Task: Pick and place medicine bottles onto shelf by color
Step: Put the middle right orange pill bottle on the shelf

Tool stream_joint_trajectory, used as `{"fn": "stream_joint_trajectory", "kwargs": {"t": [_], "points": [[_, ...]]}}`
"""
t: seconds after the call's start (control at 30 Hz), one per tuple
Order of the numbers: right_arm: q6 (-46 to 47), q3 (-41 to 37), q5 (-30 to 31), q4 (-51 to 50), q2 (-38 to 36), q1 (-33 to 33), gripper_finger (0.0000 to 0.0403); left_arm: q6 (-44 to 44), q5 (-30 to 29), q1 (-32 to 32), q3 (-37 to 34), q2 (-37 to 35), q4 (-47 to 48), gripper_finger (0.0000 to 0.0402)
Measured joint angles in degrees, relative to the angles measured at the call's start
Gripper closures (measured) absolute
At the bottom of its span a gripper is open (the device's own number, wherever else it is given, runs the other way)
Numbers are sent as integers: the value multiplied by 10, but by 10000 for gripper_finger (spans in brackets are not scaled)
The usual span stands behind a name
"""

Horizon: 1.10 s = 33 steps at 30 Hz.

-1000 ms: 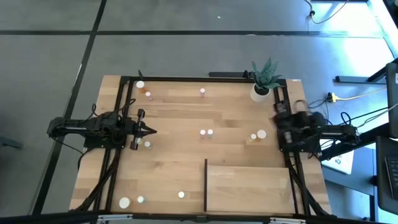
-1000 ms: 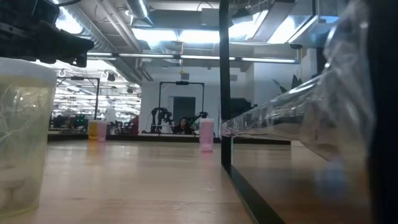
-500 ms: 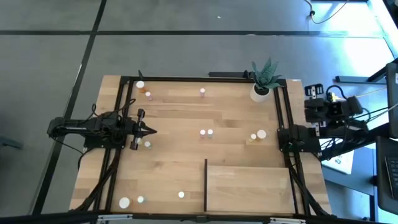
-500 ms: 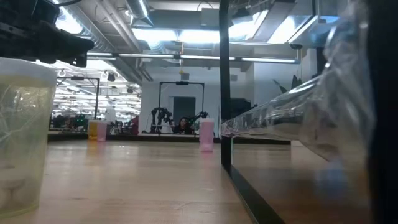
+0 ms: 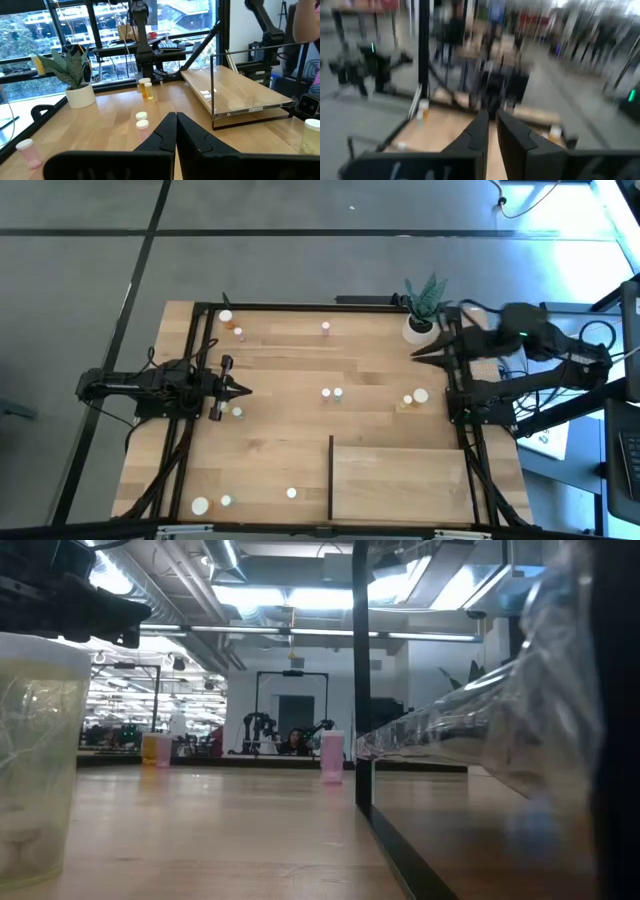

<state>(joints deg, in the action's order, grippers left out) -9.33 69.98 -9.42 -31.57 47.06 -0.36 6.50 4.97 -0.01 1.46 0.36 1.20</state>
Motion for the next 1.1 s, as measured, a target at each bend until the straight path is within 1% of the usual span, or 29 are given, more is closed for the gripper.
{"fn": "stream_joint_trajectory", "kwargs": {"t": [0.07,0.13,0.27,0.37,0.47,0.57,0.73,1.1], "points": [[-1,52,4,-62,49,0,361,0,0,0,0,0,0,401],[-3,101,21,-119,94,0,361,0,0,0,0,0,0,401],[-54,188,49,-231,168,-8,361,0,0,0,0,0,0,401],[-64,241,48,-324,209,-25,361,0,0,0,0,0,0,401],[-62,269,48,-393,238,-46,361,0,0,0,0,0,0,401],[-62,273,48,-413,256,-65,361,0,0,0,0,0,0,401],[-62,262,53,-413,272,-89,361,0,0,0,0,0,0,401],[-59,260,53,-404,297,-93,361,0,0,0,0,0,0,401]]}}
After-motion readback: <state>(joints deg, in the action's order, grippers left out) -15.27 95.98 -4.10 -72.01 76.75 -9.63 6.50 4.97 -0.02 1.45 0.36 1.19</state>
